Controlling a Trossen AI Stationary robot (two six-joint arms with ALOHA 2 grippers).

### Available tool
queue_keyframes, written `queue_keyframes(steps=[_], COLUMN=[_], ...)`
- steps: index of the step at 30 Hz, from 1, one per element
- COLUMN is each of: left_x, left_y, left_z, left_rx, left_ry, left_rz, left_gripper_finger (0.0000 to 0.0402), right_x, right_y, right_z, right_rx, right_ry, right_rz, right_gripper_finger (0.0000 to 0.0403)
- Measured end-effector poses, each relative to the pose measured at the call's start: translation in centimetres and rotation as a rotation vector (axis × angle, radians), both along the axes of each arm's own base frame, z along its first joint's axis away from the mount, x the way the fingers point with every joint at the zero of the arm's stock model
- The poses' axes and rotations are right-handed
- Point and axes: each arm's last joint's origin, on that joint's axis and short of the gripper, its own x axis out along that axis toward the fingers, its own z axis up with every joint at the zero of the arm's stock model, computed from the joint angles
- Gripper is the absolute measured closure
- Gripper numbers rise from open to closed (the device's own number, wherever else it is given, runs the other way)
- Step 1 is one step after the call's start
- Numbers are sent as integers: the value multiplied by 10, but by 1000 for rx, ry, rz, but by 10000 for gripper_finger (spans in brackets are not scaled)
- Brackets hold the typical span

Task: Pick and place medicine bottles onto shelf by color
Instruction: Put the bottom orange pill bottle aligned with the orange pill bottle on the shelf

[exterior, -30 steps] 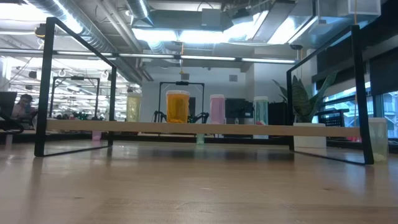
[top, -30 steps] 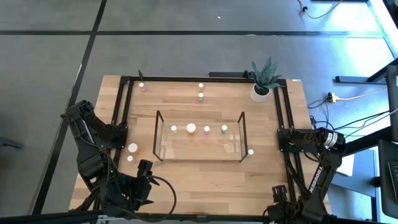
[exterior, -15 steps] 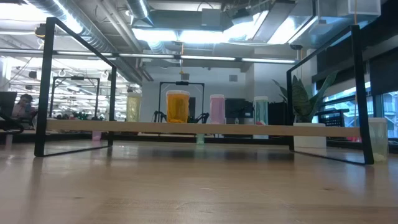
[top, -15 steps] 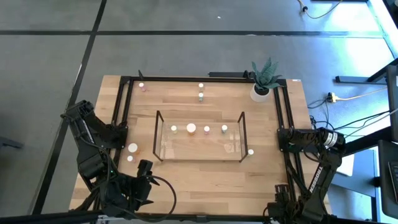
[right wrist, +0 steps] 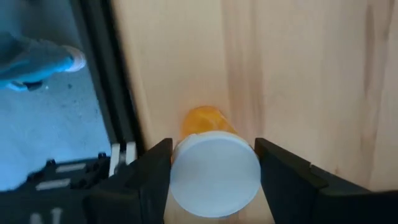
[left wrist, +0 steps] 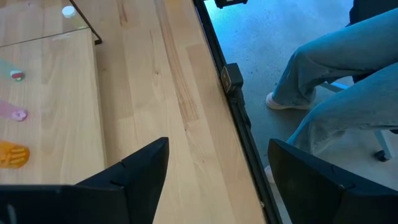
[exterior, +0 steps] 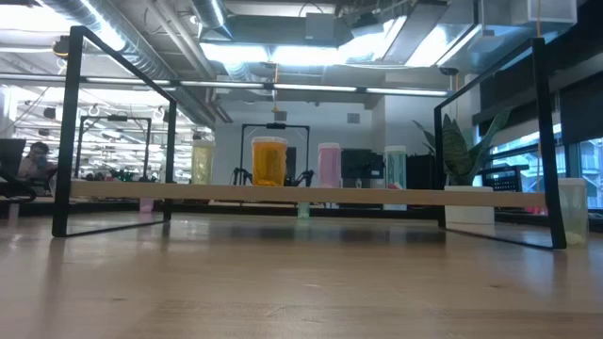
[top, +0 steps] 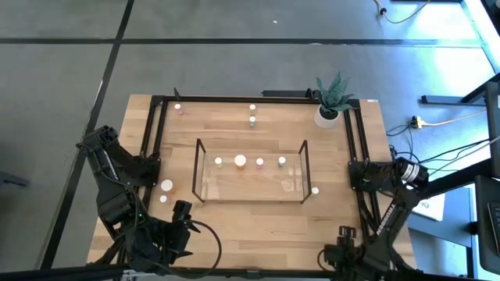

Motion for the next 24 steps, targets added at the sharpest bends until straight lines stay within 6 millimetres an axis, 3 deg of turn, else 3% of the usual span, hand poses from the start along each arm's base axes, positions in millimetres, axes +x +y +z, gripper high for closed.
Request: queue_keyframes(steps=[9,24], left_x=[0,0], left_y=[0,0], left_z=[0,0], left_rx=[0,0], left_ry=[0,0], left_rz=[0,-1], left_gripper_finger=[134,134], right_x=[30,76], right_y=[-13,-22], right_z=[3,37], right_rx=[46,149], right_ry=[28,-47], right_rz=[-64,-144], right_gripper_finger=[190,190])
